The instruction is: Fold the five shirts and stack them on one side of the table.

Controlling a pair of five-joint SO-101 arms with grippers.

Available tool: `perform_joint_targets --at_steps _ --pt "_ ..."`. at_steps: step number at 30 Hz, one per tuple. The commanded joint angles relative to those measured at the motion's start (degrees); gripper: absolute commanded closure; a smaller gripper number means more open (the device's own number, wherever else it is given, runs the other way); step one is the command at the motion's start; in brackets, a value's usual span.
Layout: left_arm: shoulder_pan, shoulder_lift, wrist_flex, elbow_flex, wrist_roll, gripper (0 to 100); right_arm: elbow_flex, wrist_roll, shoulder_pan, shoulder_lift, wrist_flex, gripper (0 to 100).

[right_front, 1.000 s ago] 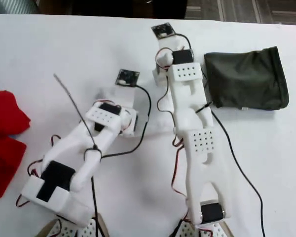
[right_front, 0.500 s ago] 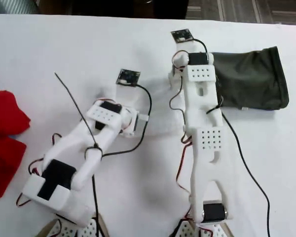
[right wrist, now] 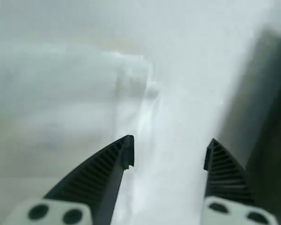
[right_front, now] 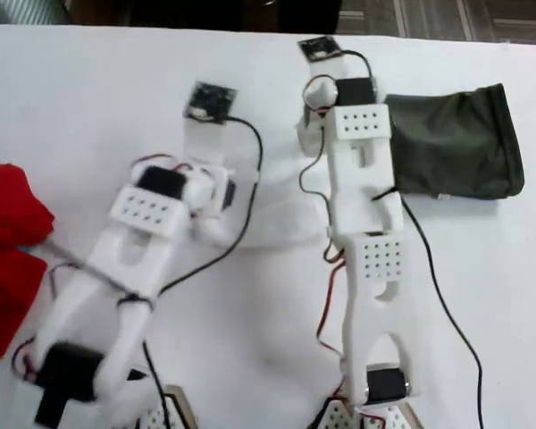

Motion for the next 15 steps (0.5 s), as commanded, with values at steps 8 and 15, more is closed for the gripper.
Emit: perform_joint_targets --at_steps 8,15 --pt "-18.7 -8.1 0.1 1.6 -2.9 87 11.5 -4.9 -5.2 -4.2 -1.1 74.4" --pt "-25.3 -8.2 0.4 2.2 -2.9 87 12.7 -4.9 -4.9 4.7 -2.0 74.4"
